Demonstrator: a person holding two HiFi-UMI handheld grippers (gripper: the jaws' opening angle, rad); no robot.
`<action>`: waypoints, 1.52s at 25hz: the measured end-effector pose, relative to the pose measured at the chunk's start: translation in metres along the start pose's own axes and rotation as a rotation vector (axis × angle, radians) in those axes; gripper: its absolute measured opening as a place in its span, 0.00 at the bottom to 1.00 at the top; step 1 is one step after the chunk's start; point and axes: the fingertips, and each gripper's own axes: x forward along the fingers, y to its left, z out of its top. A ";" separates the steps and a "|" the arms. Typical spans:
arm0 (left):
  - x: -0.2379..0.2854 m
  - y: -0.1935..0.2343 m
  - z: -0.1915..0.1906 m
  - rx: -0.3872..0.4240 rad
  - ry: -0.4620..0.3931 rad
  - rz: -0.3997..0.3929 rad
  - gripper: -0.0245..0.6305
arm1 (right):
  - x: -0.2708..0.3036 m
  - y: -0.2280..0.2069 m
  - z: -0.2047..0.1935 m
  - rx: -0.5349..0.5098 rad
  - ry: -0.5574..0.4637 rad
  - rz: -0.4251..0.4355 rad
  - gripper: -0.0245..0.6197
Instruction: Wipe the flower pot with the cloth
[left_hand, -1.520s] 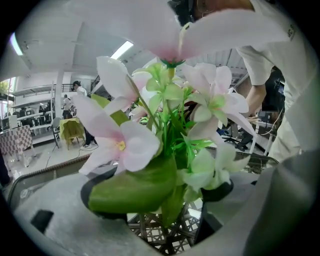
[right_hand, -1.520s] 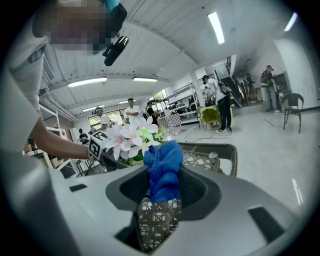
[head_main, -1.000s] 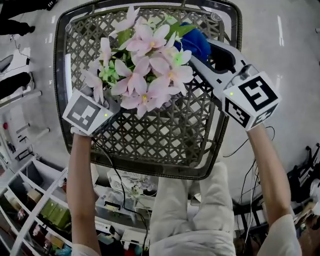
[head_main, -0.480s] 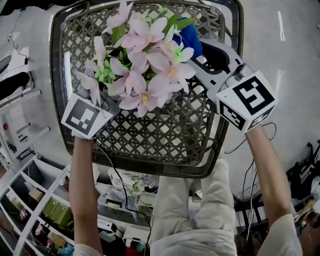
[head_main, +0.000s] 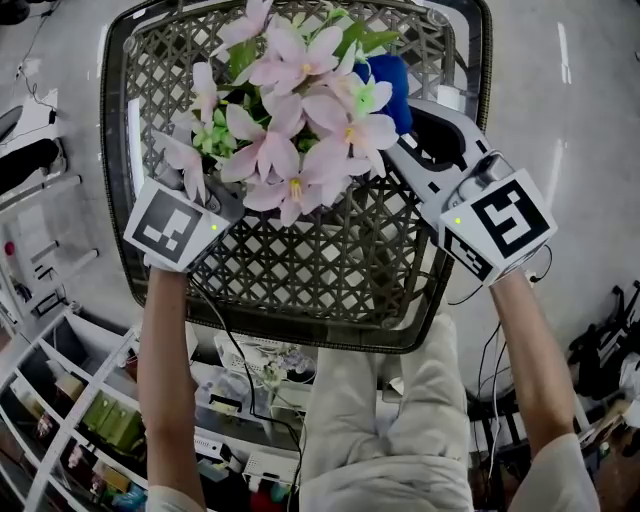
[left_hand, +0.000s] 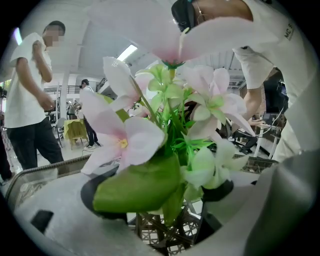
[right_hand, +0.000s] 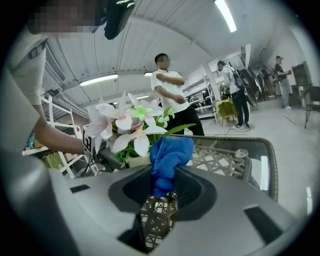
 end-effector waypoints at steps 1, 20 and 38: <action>0.000 0.000 0.000 0.001 -0.001 0.001 0.71 | -0.001 0.002 -0.002 0.001 0.004 0.000 0.24; -0.001 0.002 -0.004 0.034 0.008 -0.003 0.71 | -0.013 0.062 -0.026 -0.035 0.041 0.107 0.23; 0.001 0.001 -0.002 0.014 0.018 0.008 0.71 | -0.030 0.079 -0.027 -0.063 0.061 0.232 0.23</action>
